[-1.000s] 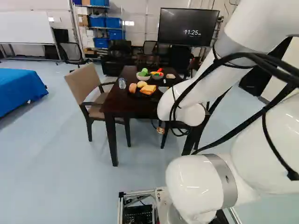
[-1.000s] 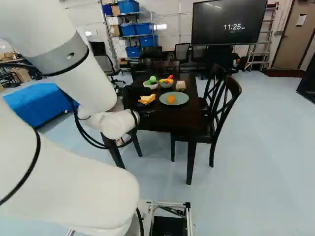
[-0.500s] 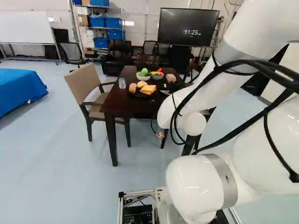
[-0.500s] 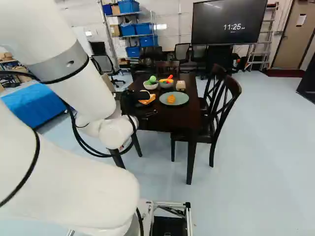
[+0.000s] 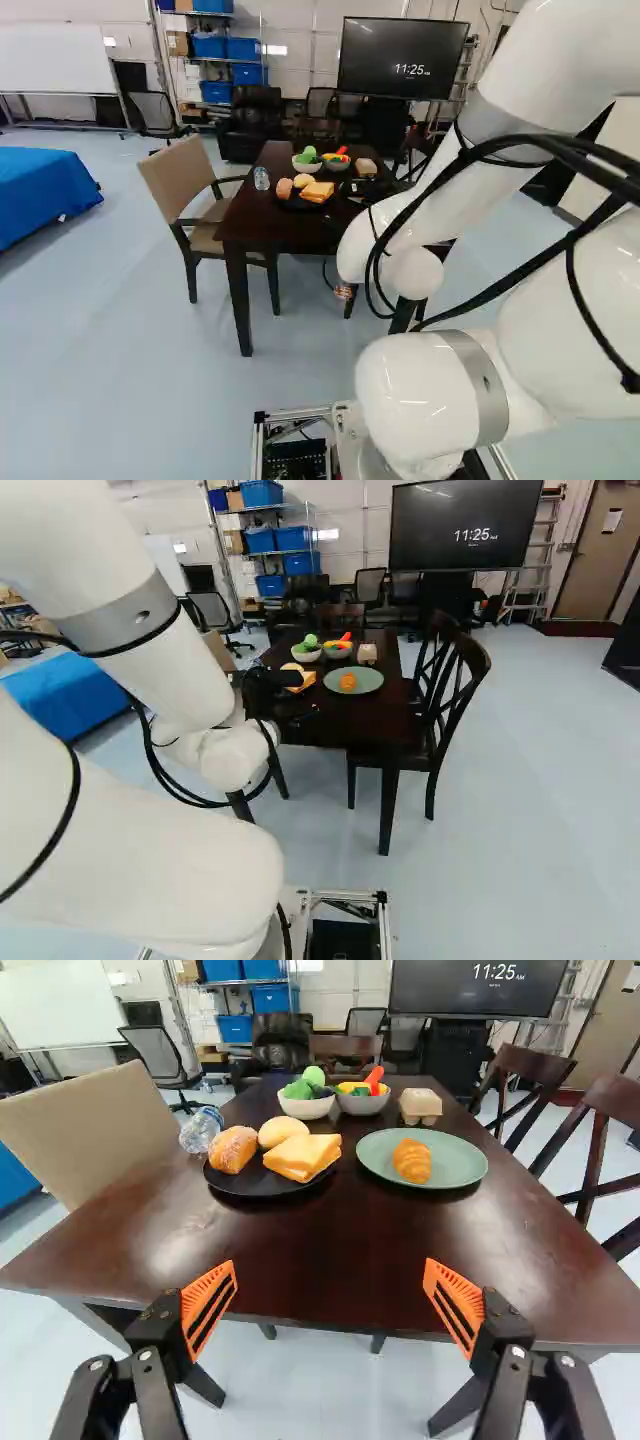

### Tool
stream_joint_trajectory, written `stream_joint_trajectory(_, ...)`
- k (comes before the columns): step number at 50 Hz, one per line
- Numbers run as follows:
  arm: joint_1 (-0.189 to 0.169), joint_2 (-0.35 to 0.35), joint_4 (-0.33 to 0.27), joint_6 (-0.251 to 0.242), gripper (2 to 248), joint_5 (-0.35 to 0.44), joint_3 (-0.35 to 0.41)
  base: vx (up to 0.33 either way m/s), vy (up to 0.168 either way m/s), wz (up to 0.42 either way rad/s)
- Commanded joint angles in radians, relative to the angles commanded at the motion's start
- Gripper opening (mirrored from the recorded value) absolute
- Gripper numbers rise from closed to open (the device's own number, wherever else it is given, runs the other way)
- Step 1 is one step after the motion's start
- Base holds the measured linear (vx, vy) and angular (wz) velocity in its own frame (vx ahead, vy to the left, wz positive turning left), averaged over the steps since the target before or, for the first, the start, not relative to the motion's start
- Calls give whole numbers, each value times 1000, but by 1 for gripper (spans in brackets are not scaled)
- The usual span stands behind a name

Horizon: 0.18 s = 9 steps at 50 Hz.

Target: Move the croissant to the empty plate

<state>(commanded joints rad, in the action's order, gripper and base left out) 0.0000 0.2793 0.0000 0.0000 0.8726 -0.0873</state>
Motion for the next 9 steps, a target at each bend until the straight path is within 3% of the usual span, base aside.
stream_joint_trajectory(9, 0, 0, 0, 0, 247, 0, 0, 0, 0, 0)
